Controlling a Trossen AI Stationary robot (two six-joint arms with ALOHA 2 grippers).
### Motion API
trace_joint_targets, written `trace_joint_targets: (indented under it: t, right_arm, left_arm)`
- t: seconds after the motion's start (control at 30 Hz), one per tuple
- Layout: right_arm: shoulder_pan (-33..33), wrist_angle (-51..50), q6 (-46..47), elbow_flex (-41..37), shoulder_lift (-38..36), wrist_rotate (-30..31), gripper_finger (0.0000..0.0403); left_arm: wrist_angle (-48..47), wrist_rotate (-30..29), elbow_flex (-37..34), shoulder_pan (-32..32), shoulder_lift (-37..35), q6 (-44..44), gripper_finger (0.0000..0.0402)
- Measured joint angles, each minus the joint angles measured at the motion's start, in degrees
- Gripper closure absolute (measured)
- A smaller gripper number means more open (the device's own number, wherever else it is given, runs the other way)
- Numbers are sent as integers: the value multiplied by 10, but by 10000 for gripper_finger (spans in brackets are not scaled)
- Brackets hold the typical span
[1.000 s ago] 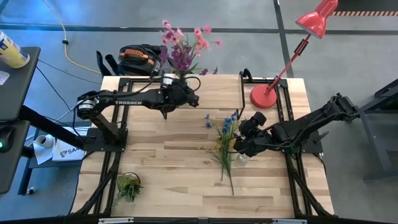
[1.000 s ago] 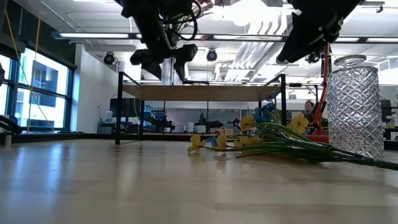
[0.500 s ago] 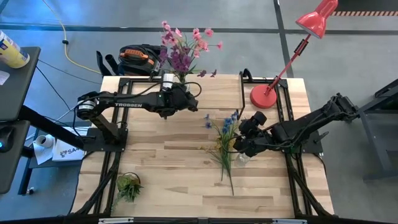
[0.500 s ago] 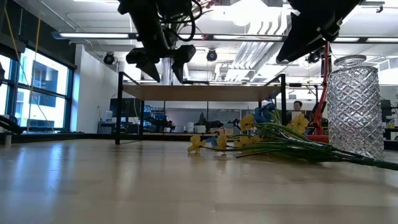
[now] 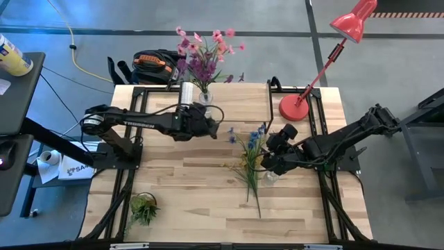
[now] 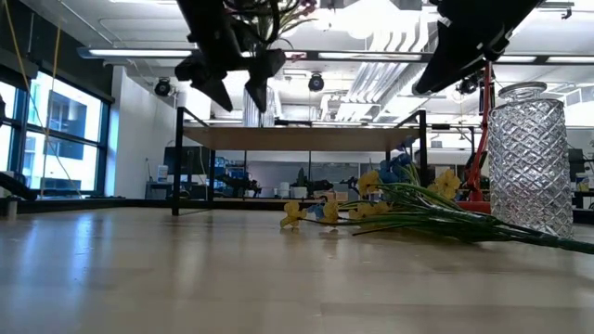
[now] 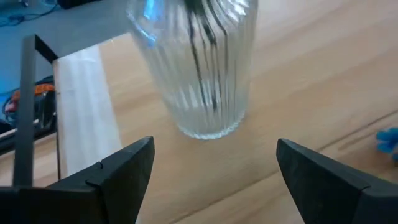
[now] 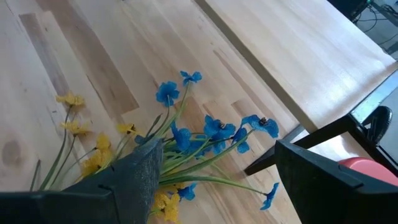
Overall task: Pick and place flowers into a vace then onto a shelf
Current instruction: Put the left transparent vase on the shelf, then adjust the transparent vase
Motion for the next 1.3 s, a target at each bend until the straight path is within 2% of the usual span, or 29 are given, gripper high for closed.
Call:
trace_joint_targets:
  t: [0.27, 0.47, 0.63, 0.87, 1.1, 1.3]
  right_arm:
    - [7, -12, -22, 0, -5, -18, 102]
    - [3, -18, -21, 0, -36, -23, 102]
    - [-17, -35, 8, 0, -60, -62, 102]
    - [-19, -73, 77, 0, -74, -139, 102]
    - [65, -77, 152, 0, -73, -166, 102]
    - [163, -77, 228, 0, -72, -140, 102]
  left_arm:
    - [-63, 2, -1, -45, -21, -70, 32]
    - [-48, 10, 0, -115, -31, -133, 32]
    - [-11, 50, 0, -175, -30, -192, 32]
    - [52, 122, 0, -238, -28, -214, 32]
    - [55, 140, -1, -291, -18, -223, 32]
    - [98, 133, 0, -335, 9, -222, 32]
